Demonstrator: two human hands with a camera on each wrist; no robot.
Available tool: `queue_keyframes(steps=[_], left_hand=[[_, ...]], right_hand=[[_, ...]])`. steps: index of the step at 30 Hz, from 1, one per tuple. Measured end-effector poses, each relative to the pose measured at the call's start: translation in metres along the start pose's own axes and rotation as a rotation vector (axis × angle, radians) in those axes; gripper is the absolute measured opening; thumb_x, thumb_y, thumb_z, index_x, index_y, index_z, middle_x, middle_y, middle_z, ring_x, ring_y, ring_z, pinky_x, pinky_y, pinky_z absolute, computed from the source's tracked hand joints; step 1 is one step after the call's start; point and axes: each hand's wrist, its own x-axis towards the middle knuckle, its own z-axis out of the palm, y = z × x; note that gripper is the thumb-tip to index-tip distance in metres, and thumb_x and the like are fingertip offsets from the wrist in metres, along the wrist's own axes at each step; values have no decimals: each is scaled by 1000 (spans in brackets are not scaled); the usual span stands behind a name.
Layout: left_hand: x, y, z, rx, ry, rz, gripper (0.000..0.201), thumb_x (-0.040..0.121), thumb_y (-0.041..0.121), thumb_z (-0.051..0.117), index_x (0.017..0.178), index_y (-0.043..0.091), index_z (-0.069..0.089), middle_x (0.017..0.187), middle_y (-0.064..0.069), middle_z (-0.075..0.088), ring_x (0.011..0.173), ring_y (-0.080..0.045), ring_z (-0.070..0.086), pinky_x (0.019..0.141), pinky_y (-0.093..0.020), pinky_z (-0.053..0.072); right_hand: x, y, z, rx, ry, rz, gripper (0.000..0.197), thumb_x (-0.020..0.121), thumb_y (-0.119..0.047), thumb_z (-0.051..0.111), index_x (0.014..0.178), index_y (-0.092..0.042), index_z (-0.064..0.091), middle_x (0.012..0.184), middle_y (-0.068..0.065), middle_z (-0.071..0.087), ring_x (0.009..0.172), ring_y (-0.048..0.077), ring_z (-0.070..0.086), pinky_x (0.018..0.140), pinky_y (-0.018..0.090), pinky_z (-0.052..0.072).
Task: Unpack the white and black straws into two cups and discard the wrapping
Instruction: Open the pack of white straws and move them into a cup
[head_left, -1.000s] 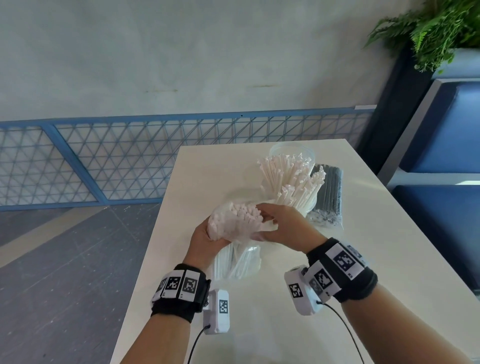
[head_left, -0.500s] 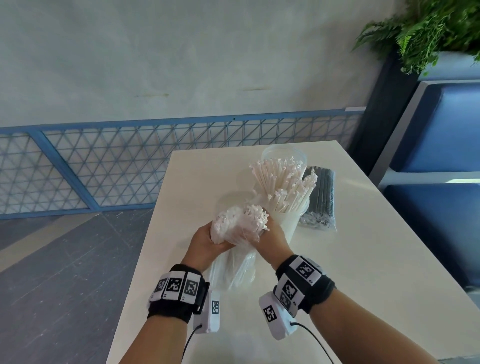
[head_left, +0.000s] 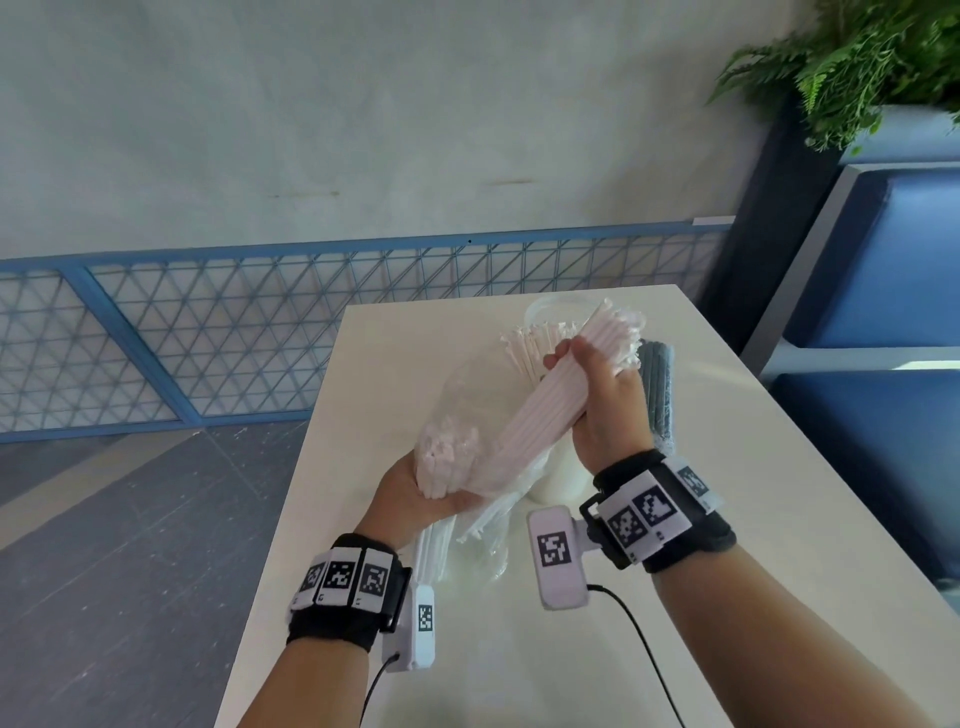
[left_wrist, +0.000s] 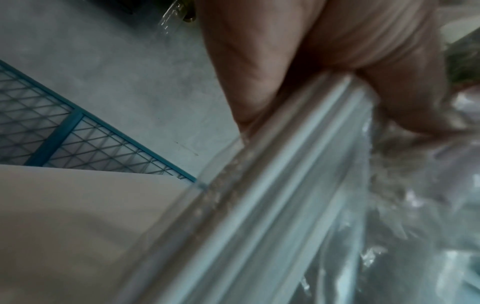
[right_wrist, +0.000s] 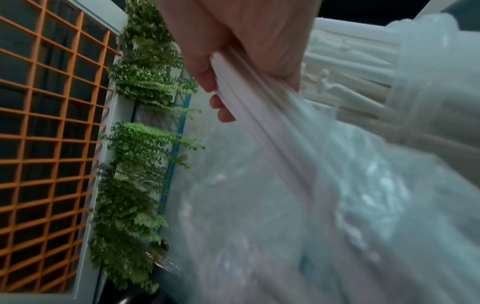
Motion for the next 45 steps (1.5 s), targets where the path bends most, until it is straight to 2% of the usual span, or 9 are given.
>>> queue_keyframes(steps=[3,7,10,15,23,29,34,41,45], left_hand=[[-1,6,3,98,-67,-21,88,31,56,86,106,18,62,99,8,68,96,-3,63,82,-18,48],[0,10,12,59,-10,-19,56,52,17,89,99,25,60,96,12,68,93,-2,63,81,-17,51],[1,11,14,26,9,-13,52,58,7,86,100,23,61,96,9,69,91,-5,65,73,-14,51],[6,8,6,20,35,-14,55,54,17,88,103,14,66,95,1,73,95,-12,68,86,-29,52],[10,6,2,106,133,1,34,62,15,85,93,13,68,85,7,72,82,-6,68,71,-14,47],[17,0,-3,57,198,-17,41,62,21,86,98,10,67,92,-2,73,89,-12,68,79,-25,52],[16,-3,-9,-59,211,-34,46,59,23,87,98,6,68,95,-9,73,95,-19,69,84,-30,53],[10,-2,-16,-143,264,-34,36,70,7,78,104,6,68,99,-5,73,93,-9,68,68,-9,50],[9,-3,-19,-218,278,-30,39,70,7,78,106,4,66,102,-9,72,96,-13,68,72,-12,50]], right_hand=[[5,-4,3,62,26,-40,15,90,-14,54,77,-12,61,68,-5,64,72,11,63,72,29,51],[1,7,5,-21,-13,-4,38,80,-23,70,105,4,59,82,1,67,80,13,67,75,32,54],[-11,17,5,-283,-102,24,40,73,-27,75,104,-5,62,89,2,69,85,13,67,81,34,57],[-8,-1,3,-210,45,-82,21,84,-19,64,96,-3,58,80,4,68,84,21,67,79,38,57],[29,-43,-13,-62,192,-239,7,89,-14,58,87,-9,53,73,-2,60,67,7,62,66,27,52],[44,-65,-14,-134,245,-382,32,87,-14,58,102,13,52,56,-9,60,56,4,57,54,18,46],[47,-66,-8,-264,247,-415,14,85,-20,62,74,-12,65,65,-3,63,64,16,59,60,28,48],[60,-59,-17,-282,325,-387,31,86,-25,62,95,5,60,53,-12,61,51,-2,55,51,13,43],[64,-60,-19,-330,284,-401,44,87,-23,61,115,10,51,54,-18,64,54,-6,58,54,10,45]])
